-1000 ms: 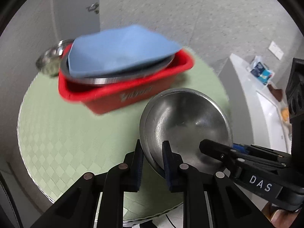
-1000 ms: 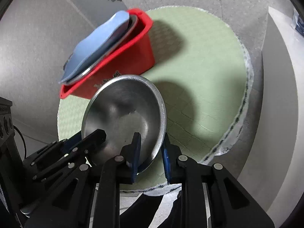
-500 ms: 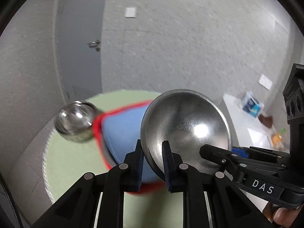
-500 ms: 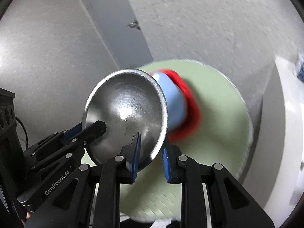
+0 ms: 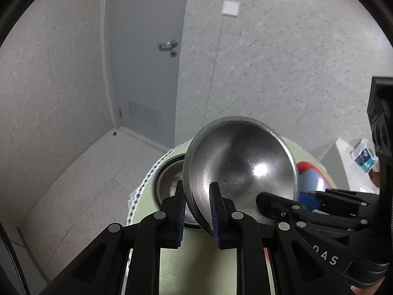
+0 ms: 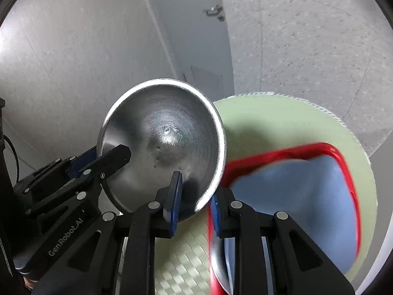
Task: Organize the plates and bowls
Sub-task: 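Lift the steel bowl with both tools and stack it onto another steel bowl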
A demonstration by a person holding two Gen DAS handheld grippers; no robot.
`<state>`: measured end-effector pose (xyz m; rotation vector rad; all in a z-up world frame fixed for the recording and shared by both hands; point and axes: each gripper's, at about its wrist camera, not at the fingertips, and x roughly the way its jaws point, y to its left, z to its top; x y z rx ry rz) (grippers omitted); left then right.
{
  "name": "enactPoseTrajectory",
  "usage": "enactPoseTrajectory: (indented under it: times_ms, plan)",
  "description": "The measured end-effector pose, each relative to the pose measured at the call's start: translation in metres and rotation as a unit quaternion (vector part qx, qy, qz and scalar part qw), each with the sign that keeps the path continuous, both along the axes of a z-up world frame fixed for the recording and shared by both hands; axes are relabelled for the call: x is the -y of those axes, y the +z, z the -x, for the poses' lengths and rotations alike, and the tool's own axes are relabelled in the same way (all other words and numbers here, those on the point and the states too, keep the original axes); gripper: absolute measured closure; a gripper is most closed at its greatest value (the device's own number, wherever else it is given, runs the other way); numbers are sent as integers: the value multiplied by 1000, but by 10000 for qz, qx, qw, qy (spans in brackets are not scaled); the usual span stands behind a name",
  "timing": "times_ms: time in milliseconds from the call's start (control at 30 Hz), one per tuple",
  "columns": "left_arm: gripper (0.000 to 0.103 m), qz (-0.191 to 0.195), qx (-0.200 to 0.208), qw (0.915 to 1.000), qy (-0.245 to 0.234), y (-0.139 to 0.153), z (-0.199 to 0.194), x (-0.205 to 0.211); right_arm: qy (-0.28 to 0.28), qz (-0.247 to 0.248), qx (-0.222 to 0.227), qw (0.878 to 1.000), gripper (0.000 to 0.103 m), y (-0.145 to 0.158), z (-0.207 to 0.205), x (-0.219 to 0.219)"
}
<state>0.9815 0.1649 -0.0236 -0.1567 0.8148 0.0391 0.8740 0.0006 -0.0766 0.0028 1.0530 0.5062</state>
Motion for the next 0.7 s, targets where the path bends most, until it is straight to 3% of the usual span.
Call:
enactPoseTrajectory:
  times_ms: [333,700]
  plan:
    - [88,222,-730,9970,-90,-48,-53,-39,-8,569,-567,9968,82,-50,-40,-41]
    - [83,120,-931,9953,-214,-60,-102,-58,-120,804,-683,9944,81,-60,-52,-48]
